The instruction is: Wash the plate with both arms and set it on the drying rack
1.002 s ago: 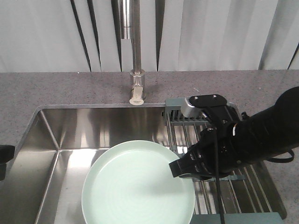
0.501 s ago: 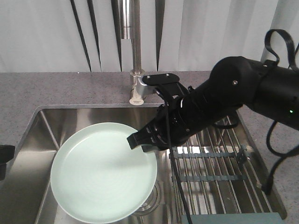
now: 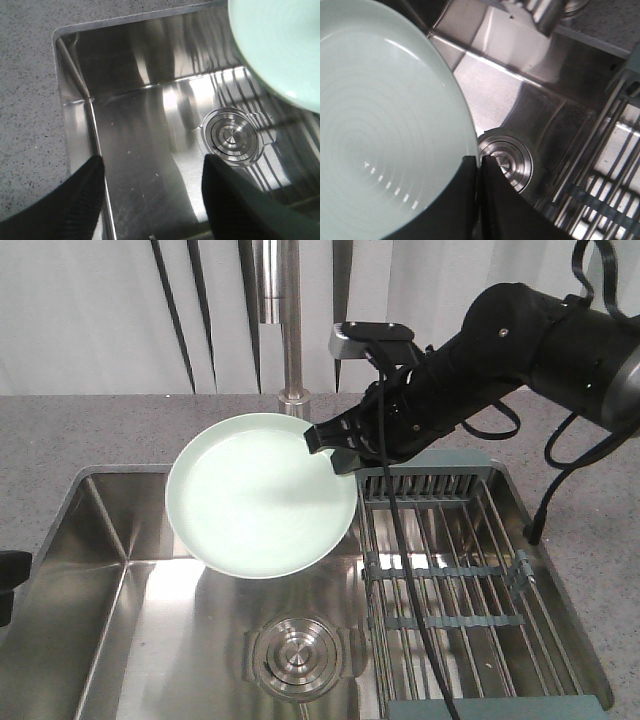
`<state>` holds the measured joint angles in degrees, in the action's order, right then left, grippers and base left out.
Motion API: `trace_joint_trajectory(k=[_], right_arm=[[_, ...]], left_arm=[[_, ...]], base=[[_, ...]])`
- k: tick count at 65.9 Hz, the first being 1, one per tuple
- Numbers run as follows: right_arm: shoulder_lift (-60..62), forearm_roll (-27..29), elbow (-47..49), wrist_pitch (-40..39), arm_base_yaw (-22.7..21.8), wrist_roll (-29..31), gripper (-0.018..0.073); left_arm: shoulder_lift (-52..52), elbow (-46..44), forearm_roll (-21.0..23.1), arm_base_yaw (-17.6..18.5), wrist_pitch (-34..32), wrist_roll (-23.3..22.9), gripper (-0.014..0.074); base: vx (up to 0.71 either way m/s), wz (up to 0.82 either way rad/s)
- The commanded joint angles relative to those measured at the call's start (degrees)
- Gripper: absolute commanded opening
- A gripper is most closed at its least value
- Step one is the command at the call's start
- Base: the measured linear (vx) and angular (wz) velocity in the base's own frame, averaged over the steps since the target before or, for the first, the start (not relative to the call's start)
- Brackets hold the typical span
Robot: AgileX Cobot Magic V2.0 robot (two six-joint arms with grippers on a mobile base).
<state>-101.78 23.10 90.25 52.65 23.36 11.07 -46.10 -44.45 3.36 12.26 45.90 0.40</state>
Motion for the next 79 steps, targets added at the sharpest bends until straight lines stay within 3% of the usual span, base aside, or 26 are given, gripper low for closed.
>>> trace_joint_trajectory(k=[1, 22, 38, 60, 79], right_arm=[[2.8, 1.5, 2.0, -0.6, -3.1, 0.3, -0.0004], [11.6, 1.0, -10.7, -5.8, -7.7, 1.0, -0.0002], [18.8, -1.1, -20.5, -6.0, -8.3, 1.7, -0.0001], [24.9, -11.7, -23.3, -3.2, -8.5, -3.4, -0.0001], [25.4, -22.1, -23.3, -1.5, -15.3, -8.3, -0.0001]], left_arm=[[0.3, -1.3, 0.4, 0.1, -3.6, -0.4, 0.0408], [0.3, -1.3, 0.4, 0.1, -3.6, -0.4, 0.0408], [0.3, -1.3, 0.4, 0.1, -3.6, -0.4, 0.0408], [0.3, -1.3, 0.4, 0.1, -3.6, -0.4, 0.0408], [0.3, -1.3, 0.4, 0.1, -3.6, -0.4, 0.0408]], base=[[0.0, 0.0], [0.0, 0.0], [0.0, 0.0], [0.0, 0.0], [0.0, 0.0]])
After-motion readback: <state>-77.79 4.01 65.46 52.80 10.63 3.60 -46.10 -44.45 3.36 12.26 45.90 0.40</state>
